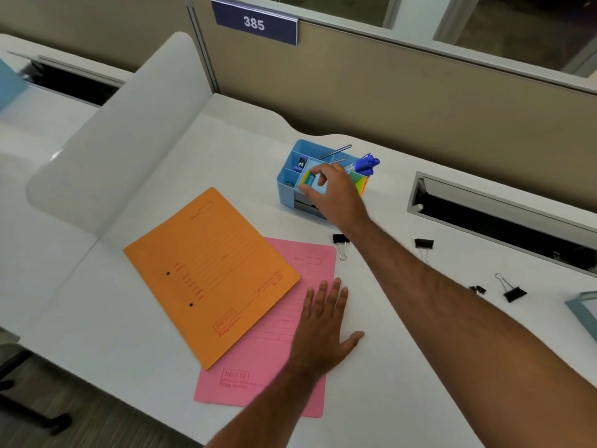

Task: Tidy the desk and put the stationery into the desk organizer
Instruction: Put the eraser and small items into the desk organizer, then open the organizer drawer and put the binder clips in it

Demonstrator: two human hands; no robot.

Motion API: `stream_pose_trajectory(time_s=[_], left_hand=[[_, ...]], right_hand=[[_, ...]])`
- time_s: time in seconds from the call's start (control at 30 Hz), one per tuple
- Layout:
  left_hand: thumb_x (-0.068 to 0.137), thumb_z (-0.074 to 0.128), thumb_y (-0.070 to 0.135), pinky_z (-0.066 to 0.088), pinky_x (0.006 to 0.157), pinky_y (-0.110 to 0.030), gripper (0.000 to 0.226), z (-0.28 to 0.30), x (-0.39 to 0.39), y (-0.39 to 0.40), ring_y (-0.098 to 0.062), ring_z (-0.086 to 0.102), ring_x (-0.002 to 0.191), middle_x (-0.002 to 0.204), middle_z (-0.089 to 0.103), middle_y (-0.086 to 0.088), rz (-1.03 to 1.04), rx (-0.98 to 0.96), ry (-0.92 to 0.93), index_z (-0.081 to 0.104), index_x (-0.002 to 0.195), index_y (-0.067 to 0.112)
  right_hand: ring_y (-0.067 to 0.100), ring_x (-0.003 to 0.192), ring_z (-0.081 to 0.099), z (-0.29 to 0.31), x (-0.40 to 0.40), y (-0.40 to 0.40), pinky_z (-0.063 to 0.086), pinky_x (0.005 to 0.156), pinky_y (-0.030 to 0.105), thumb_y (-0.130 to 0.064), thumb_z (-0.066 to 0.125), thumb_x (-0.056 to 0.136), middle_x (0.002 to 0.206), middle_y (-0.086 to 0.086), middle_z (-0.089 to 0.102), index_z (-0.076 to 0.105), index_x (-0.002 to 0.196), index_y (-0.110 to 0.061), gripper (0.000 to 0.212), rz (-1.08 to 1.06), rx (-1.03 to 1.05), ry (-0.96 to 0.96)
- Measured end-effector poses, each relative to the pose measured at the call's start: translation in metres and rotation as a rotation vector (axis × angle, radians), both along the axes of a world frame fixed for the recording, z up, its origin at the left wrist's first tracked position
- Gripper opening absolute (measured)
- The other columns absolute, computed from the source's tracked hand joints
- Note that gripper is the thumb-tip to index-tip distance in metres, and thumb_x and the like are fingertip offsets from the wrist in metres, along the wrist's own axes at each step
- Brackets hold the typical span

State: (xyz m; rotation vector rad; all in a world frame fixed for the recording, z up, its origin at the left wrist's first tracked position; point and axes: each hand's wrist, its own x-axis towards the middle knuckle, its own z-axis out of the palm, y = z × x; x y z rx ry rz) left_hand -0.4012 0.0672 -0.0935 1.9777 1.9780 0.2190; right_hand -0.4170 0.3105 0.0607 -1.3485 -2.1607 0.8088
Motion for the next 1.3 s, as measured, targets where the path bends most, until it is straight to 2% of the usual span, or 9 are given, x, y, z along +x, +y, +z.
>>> stream_pose_trajectory(time_s=[0.17,0.3,0.5,0.63,0.87,0.93,1.03,1.1,1.3], left_hand=[[0.098,0.038,0.073,0.004,0.127,-0.052,0.094,-0.002,-0.002,0.000,-0.029,-0.004,0.162,0.176,-0.004,-0.004,-0.007,0.012,-0.022,0.008,0.168,0.018],[0.099,0.038,0.073,0.004,0.127,-0.052,0.094,-0.003,-0.001,0.000,-0.030,-0.003,0.162,0.176,-0.003,-0.005,-0.010,0.021,-0.037,0.008,0.168,0.017],[0.098,0.039,0.073,0.003,0.127,-0.052,0.094,-0.004,-0.001,0.001,-0.030,-0.003,0.162,0.176,-0.004,-0.005,-0.006,0.019,-0.045,0.007,0.168,0.018],[0.098,0.039,0.073,0.003,0.128,-0.051,0.094,-0.004,-0.001,0.001,-0.030,-0.002,0.162,0.176,-0.002,-0.005,-0.007,0.023,-0.045,0.008,0.168,0.017],[0.100,0.035,0.073,0.003,0.127,-0.051,0.092,0.002,0.000,0.000,-0.028,-0.004,0.162,0.176,-0.004,-0.004,-0.008,-0.009,-0.031,0.006,0.168,0.019],[0.100,0.033,0.074,0.003,0.126,-0.051,0.091,0.004,-0.001,0.001,-0.027,-0.004,0.162,0.176,-0.004,-0.003,-0.007,-0.020,-0.027,0.006,0.168,0.020],[0.101,0.031,0.075,0.001,0.127,-0.050,0.089,0.007,-0.001,0.001,-0.026,-0.006,0.162,0.176,-0.005,-0.002,-0.009,-0.034,-0.017,0.006,0.168,0.021],[0.101,0.029,0.075,-0.002,0.127,-0.050,0.088,0.008,-0.001,0.002,-0.025,-0.009,0.162,0.175,-0.009,-0.001,-0.012,-0.055,-0.019,0.004,0.168,0.022],[0.102,0.030,0.067,-0.011,0.127,-0.049,0.082,0.018,0.002,0.004,-0.022,-0.024,0.158,0.173,-0.021,0.004,-0.005,-0.108,-0.063,0.001,0.167,0.026]], right_hand=[[0.009,0.079,0.052,-0.002,-0.035,0.021,0.043,0.068,0.019,-0.038,0.075,0.092,0.096,-0.002,0.057,0.063,0.122,-0.016,0.040,0.042,-0.045,-0.052],[0.012,0.092,0.055,-0.008,-0.051,0.030,0.047,0.076,0.027,-0.038,0.076,0.091,0.107,0.004,0.060,0.063,0.124,-0.013,0.044,0.035,-0.053,-0.109],[0.009,0.097,0.053,-0.019,-0.054,0.031,0.044,0.081,0.023,-0.033,0.078,0.090,0.118,0.007,0.063,0.061,0.129,-0.011,0.048,0.044,-0.093,-0.132],[0.006,0.095,0.050,-0.021,-0.040,0.025,0.039,0.077,0.015,-0.028,0.077,0.091,0.118,0.005,0.063,0.062,0.132,-0.013,0.046,0.016,-0.082,-0.091],[0.004,0.081,0.049,-0.027,0.014,-0.001,0.036,0.064,0.009,-0.023,0.070,0.096,0.099,-0.005,0.052,0.065,0.128,-0.015,0.033,-0.012,-0.020,-0.058],[0.004,0.085,0.051,-0.033,0.033,-0.011,0.041,0.070,0.010,-0.020,0.071,0.096,0.101,-0.004,0.054,0.066,0.126,-0.014,0.032,0.002,-0.010,-0.059],[0.011,0.098,0.055,-0.041,0.061,-0.023,0.052,0.083,0.024,-0.018,0.070,0.096,0.107,0.001,0.059,0.065,0.126,-0.013,0.031,0.026,-0.001,-0.048],[0.013,0.096,0.054,-0.043,0.074,-0.026,0.052,0.082,0.030,-0.016,0.068,0.096,0.101,0.001,0.057,0.065,0.126,-0.013,0.030,0.041,0.021,-0.050],[0.011,0.102,0.049,-0.043,0.086,-0.020,0.046,0.084,0.025,-0.018,0.067,0.096,0.112,0.002,0.057,0.064,0.127,-0.011,0.032,0.061,0.053,-0.087]])
